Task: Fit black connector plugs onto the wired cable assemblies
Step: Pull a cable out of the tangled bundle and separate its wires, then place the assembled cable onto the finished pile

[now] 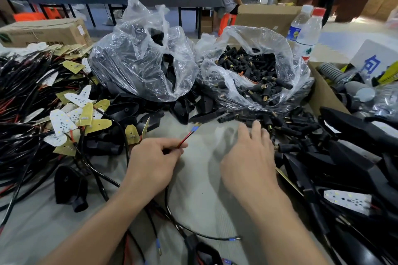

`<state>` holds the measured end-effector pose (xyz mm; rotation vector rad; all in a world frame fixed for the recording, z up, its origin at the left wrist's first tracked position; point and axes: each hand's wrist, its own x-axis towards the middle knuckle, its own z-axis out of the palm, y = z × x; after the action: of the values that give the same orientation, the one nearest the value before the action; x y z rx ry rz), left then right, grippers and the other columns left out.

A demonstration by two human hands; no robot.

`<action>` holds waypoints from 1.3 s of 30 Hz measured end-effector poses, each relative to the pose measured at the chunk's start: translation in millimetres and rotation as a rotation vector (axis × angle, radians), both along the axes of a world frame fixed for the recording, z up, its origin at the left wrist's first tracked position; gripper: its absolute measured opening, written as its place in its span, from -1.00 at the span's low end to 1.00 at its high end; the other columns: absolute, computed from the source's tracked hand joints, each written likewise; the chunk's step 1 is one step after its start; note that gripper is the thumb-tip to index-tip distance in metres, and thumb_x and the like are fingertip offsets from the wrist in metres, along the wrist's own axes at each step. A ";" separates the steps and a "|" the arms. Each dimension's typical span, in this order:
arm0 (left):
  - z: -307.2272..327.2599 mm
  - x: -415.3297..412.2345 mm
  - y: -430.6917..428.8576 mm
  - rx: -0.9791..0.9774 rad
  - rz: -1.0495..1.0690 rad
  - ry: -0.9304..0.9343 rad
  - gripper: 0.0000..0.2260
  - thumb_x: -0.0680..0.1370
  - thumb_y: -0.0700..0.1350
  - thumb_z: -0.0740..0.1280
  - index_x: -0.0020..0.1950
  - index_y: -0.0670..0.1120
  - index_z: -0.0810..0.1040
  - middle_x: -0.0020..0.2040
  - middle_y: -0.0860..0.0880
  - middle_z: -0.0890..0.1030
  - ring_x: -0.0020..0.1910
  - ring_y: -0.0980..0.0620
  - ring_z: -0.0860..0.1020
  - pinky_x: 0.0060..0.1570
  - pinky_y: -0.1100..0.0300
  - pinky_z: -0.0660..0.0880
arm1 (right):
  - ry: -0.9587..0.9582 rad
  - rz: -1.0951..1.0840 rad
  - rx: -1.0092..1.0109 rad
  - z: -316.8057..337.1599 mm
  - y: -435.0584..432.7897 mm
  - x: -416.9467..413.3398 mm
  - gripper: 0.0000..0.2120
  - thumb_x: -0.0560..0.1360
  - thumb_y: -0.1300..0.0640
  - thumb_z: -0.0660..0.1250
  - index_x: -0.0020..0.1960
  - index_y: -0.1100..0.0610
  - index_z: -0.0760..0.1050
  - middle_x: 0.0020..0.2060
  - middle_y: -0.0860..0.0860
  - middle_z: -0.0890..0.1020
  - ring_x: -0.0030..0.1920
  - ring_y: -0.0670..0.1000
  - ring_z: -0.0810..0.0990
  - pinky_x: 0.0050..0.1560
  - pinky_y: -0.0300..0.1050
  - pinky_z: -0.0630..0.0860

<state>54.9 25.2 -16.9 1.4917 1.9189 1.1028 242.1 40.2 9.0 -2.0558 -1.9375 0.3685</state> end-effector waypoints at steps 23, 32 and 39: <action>0.4 2.0 -4.0 0.150 0.066 0.100 -0.80 0.46 -0.11 0.50 -0.16 0.22 0.59 -0.31 0.39 0.63 -0.17 0.38 0.59 -0.20 0.53 0.35 | 0.023 0.155 0.031 4.7 -2.5 8.3 -0.56 0.39 0.43 0.25 0.18 0.09 0.57 0.47 0.06 0.38 0.42 0.13 0.37 0.23 -0.10 0.37; 0.0 7.2 -9.1 0.196 0.059 0.148 -0.78 0.43 -0.09 0.55 -0.17 0.26 0.65 -0.16 0.30 0.58 -0.02 0.33 0.52 -0.06 0.35 0.44 | 0.696 0.154 0.260 -3.0 -1.5 -10.2 -0.77 0.46 0.26 0.38 -0.09 -0.08 0.52 -0.19 -0.11 0.63 -0.17 -0.12 0.54 -0.18 -0.28 0.36; -1.2 10.4 -6.8 0.274 -0.042 0.249 -0.70 0.43 -0.29 0.48 -0.19 0.16 0.67 -0.14 0.33 0.57 -0.04 0.20 0.48 0.06 0.13 0.46 | 1.059 0.052 0.137 -4.1 1.9 -10.2 -0.74 0.43 0.03 0.33 0.08 -0.18 0.60 -0.36 -0.09 0.59 -0.38 -0.06 0.48 -0.18 0.08 0.52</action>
<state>65.3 18.4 -18.1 1.8872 1.9458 1.2510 231.9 42.1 4.9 -1.2609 -1.2804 1.0363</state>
